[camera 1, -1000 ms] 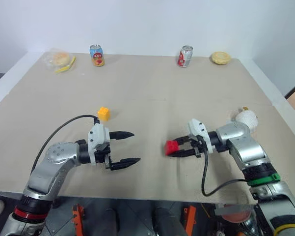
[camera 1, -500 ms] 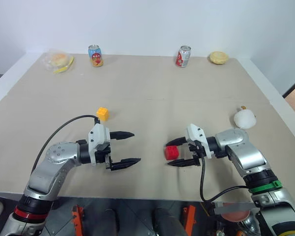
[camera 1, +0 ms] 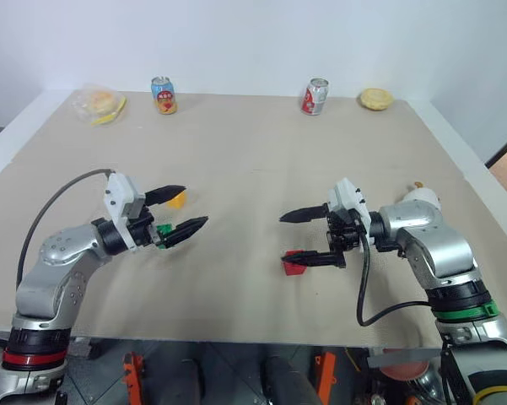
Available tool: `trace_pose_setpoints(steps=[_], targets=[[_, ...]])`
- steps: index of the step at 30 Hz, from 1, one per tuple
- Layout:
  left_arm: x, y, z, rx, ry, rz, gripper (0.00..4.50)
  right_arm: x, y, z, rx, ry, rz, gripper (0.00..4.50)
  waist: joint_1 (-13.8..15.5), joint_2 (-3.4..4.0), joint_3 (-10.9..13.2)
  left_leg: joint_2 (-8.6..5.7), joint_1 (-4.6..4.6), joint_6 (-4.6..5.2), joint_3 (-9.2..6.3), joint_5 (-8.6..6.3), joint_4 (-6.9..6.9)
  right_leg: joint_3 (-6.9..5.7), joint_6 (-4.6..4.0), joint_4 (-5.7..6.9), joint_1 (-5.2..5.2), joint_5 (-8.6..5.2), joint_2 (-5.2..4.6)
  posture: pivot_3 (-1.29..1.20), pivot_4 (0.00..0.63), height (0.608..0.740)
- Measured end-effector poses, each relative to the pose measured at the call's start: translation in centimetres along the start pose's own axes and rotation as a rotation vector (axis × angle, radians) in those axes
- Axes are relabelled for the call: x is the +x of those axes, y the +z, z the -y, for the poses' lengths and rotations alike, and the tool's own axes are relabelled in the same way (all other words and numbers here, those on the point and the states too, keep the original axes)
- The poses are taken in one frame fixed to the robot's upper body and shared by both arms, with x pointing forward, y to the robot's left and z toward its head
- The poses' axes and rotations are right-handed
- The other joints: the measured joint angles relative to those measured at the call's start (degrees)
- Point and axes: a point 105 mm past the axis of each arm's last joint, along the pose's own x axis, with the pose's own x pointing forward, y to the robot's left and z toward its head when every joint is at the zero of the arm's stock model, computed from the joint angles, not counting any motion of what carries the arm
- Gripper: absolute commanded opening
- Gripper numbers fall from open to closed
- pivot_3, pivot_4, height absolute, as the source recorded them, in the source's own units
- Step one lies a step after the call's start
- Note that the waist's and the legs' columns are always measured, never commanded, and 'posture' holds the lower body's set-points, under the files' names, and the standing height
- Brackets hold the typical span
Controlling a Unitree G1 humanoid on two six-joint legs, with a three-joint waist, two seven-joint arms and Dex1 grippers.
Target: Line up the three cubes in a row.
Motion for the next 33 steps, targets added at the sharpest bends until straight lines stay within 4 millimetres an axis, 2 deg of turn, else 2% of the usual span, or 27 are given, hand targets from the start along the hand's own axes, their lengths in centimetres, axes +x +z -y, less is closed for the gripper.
trace_pose_setpoints(steps=[5,9,12,18,26,33], targets=[[-3.3,-1.8,-0.9,0.012,0.027,-0.132,4.5,1.1,2.4,0.2,-0.039,-0.022,0.072,4.48,-0.06,-0.04,0.02,0.16,0.01,-0.02,-0.1,-0.02,-0.06,-0.17,-0.44,0.04,-0.07,-0.18,0.17,0.0,0.15,0.733],[-5.4,-3.0,-2.5,0.047,0.016,-0.236,4.5,1.9,2.5,-0.3,-0.043,0.007,0.072,4.48,0.08,-0.04,0.02,0.14,-0.01,-0.03,-0.04,-0.02,-0.04,-0.17,-0.46,0.01,-0.06,-0.17,0.07,0.0,0.15,0.733],[-6.1,-3.4,-3.8,0.065,-0.002,-0.278,4.5,2.1,2.5,-0.4,-0.039,0.012,0.072,4.48,0.19,-0.1,0.03,0.13,-0.06,-0.03,0.0,-0.02,-0.02,-0.22,-0.47,0.01,-0.11,-0.16,0.0,0.0,0.15,0.733],[-5.2,-3.3,-5.7,0.125,-0.128,-0.337,4.5,3.2,2.8,-0.8,-0.043,0.026,0.083,4.48,0.34,-0.12,0.03,0.16,-0.1,-0.04,-0.01,-0.02,-0.06,-0.28,-0.48,0.03,-0.16,-0.17,0.04,0.0,0.15,0.733],[-4.7,-5.7,-5.7,0.091,-0.301,-0.46,4.5,3.4,2.8,-1.7,-0.03,0.013,0.085,4.48,0.57,-0.13,0.03,0.21,-0.29,-0.08,-0.07,-0.08,-0.09,-0.29,-0.29,0.15,-0.36,-0.16,0.17,0.0,0.15,0.733],[-3.0,-6.1,-6.3,0.11,-0.346,-0.474,4.5,3.3,3.0,-1.9,-0.038,-0.014,0.083,4.48,0.94,-0.13,0.02,0.21,-0.36,-0.07,-0.05,-0.08,-0.01,-0.26,-0.28,0.27,-0.45,-0.14,0.18,0.0,0.15,0.733]])
